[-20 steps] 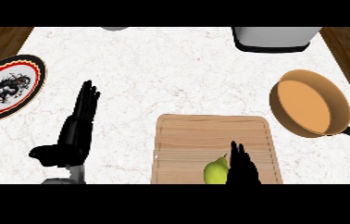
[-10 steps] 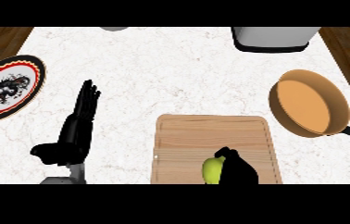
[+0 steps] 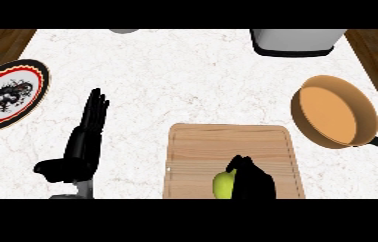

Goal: Pick the pear from the cutting board and place it in the pot

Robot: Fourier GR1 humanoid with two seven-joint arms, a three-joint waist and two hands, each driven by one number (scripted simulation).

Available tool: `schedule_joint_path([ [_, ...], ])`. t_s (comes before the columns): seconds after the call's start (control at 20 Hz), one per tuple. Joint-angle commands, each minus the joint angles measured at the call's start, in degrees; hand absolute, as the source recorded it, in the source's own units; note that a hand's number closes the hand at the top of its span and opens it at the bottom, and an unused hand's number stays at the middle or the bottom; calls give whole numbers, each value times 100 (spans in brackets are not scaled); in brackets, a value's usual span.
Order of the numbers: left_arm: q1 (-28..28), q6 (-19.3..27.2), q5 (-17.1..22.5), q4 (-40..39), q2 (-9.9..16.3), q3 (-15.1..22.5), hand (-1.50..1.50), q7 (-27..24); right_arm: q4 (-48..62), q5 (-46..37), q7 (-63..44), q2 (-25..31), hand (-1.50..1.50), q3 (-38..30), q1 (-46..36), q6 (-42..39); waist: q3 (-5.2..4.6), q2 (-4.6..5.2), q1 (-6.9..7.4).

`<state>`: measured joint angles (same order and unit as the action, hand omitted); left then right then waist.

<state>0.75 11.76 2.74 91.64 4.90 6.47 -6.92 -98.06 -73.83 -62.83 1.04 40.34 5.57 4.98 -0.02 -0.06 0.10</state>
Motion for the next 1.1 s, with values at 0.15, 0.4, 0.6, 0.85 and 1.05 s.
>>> schedule_joint_path([
  [0.15,-128,-147,2,-49,-24,137,0,-8,-271,533,2291,760,150,1705,-688,-987,2,18,407],
  [0.4,-250,19,-50,-47,26,-25,0,238,-1978,835,3071,1553,150,1395,-1099,-1343,2,-13,-3],
  [0.6,-143,-82,13,-130,109,-159,0,48,-2958,547,2947,1519,150,1284,-1182,-1298,0,-12,-30],
  [0.85,73,-119,-29,-150,-11,-35,0,-102,-4371,-69,2394,1808,150,1272,-948,-2012,-3,-18,-69],
  [1.05,-413,-98,41,-554,-13,-312,0,-113,-4451,-194,2054,1399,150,744,-1228,-2498,-3,0,-58],
])
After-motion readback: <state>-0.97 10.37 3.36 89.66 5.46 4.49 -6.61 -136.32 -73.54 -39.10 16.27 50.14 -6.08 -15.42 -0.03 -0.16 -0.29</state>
